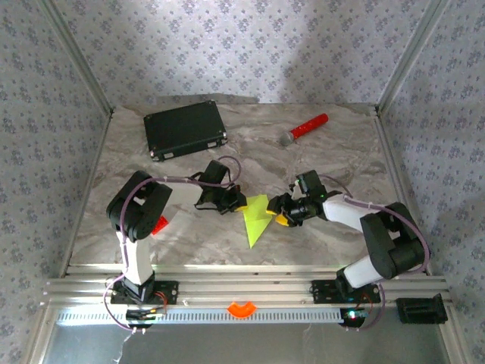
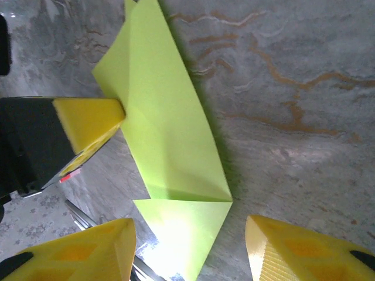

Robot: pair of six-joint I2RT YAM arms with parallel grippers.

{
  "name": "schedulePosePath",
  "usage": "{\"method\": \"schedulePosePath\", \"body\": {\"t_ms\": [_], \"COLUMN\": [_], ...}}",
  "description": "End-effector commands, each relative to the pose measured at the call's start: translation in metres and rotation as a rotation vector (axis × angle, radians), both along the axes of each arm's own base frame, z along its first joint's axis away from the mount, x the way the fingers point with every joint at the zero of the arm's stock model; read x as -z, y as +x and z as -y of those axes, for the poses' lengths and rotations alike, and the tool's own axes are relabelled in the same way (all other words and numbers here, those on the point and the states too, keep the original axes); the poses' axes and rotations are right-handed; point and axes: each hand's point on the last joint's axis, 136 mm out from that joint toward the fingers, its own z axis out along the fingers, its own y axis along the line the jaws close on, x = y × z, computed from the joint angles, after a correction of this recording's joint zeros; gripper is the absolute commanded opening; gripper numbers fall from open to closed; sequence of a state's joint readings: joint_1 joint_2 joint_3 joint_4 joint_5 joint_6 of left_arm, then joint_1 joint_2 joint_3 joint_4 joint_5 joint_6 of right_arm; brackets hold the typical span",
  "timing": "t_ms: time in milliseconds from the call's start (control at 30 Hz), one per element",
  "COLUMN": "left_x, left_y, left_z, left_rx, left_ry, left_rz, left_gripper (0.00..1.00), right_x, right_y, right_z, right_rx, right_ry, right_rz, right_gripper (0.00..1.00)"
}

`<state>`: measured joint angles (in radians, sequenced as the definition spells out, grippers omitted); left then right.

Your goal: Fold a paper plane with a square sheet of paper (pick it up from the middle)

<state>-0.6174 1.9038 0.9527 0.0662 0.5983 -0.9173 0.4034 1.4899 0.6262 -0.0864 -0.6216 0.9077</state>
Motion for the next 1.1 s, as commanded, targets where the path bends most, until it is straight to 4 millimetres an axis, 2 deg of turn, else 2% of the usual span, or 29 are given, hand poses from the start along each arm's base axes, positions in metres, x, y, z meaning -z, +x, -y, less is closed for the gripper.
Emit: {"method": "schedulePosePath", "body": {"t_ms": [0, 400, 700, 933, 1067], "left_x": [0.019, 0.02, 0.019, 0.019, 0.019], "left_y": [-0.016, -0.017, -0.018, -0.018, -0.017], "left_z": [-0.013, -0.012, -0.013, -0.011, -0.009], "left_rx": [0.014, 0.023, 0.029, 0.032, 0.035], "left_ry": [0.057, 0.046, 0.041, 0.03, 0.022], "left_rz": [-0.048, -0.042, -0.034, -0.031, -0.03], "left_gripper": [0.04, 0.04, 0.04, 0.04, 0.04], "right_x": [-0.001, -0.007, -0.014, -0.013, -0.011], "right_y": [0.001, 0.016, 0.026, 0.037, 0.042], "right_z": [-0.006, -0.025, -0.027, -0.028, -0.03], "right_rx": [-0.028, -0.062, -0.125, -0.204, -0.24], "right_ry": [0.021, 0.122, 0.157, 0.188, 0.201], "right_rz": [-0.014, 0.012, 0.074, 0.09, 0.085], "right_gripper": [0.54, 0.49, 0.48, 0.32, 0.27]}}
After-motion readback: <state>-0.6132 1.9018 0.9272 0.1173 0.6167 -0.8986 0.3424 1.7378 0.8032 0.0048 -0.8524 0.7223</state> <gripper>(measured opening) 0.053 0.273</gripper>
